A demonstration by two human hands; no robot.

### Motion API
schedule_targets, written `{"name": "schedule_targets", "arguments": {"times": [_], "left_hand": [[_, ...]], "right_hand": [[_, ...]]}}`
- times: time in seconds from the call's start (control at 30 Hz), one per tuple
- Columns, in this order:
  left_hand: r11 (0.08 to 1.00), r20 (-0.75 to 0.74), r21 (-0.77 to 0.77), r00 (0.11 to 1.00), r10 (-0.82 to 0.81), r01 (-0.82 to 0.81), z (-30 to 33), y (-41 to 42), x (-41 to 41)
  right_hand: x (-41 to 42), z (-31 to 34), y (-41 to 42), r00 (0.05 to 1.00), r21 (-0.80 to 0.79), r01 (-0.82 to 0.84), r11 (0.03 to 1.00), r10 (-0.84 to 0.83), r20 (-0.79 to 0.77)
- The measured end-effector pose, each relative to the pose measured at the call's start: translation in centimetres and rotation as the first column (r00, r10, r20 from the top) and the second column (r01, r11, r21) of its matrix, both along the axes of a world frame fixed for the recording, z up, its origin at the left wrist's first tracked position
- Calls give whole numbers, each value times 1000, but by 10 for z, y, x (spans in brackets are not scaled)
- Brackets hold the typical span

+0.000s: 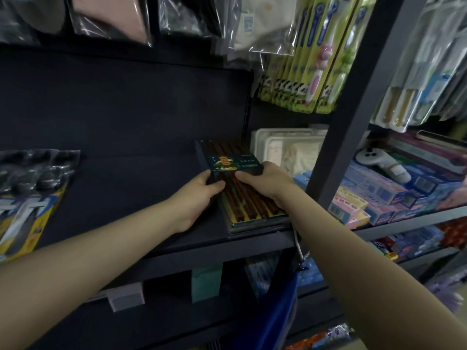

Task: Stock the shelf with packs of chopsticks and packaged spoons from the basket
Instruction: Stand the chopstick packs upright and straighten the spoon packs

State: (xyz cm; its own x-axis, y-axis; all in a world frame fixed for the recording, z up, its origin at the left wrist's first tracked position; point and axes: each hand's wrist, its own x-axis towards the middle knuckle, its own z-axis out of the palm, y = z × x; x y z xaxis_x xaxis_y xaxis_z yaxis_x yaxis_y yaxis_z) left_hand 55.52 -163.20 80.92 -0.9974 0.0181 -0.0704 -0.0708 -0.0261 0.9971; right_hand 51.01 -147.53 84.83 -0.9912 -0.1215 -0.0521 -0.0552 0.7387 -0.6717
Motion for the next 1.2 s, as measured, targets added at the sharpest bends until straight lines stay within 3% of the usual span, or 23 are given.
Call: {"name": "schedule_targets", "arguments": {"times": [0.07,0.13,0.2,0.27,0.33,0.4,0.5,0.6,0.67,0.77,0.9,1.0,1.07,1.13,1.2], "left_hand": [[1000,-7,1,1000,1,-1,-3,-4,0],[1000,-15,8,1000,22,-22,-5,-5,1],[998,-25,19,998,61,-61,-6,-4,1],[996,-11,33,996,83,-83,-7,-4,1],[992,13,63,994,106,-106,-5,-7,0],[993,8,21,993,120,-120,-1,-9,1],[982,-26,-95,986,162,-163,7,-11,3],[961,-100,-191,977,186,-202,16,-21,15],[933,-209,-291,965,156,-214,21,-35,33],[797,-419,-515,904,86,-315,30,-68,65],[515,-538,-710,842,44,-481,30,-124,114],[251,-468,-862,882,-59,-440,19,-175,152],[131,-395,-913,917,-57,-386,10,-213,176],[75,-351,-933,936,14,-351,4,-248,197],[65,-296,-952,954,53,-299,-1,-280,215]], "right_hand": [[-3,-2,-3,1000,25,-30,999,30,-3],[-4,-2,-5,997,160,-51,986,58,-44],[6,-2,-2,949,342,-93,935,187,-252],[29,-4,7,756,398,-320,860,485,-440],[45,-5,19,583,542,-500,676,725,-366],[44,-11,29,535,700,-471,536,805,-256],[39,-15,28,511,736,-426,526,811,-284],[41,-12,26,554,713,-443,544,791,-259],[49,-7,19,520,676,-431,598,777,-355],[65,6,-21,448,551,-522,651,759,-473],[81,6,-107,469,502,-626,597,802,-370],[95,-4,-162,485,470,-626,622,783,-389],[108,-15,-194,436,447,-680,582,810,-392],[125,-29,-222,323,521,-728,445,894,-311],[140,-39,-246,272,587,-730,350,937,-221]]}}
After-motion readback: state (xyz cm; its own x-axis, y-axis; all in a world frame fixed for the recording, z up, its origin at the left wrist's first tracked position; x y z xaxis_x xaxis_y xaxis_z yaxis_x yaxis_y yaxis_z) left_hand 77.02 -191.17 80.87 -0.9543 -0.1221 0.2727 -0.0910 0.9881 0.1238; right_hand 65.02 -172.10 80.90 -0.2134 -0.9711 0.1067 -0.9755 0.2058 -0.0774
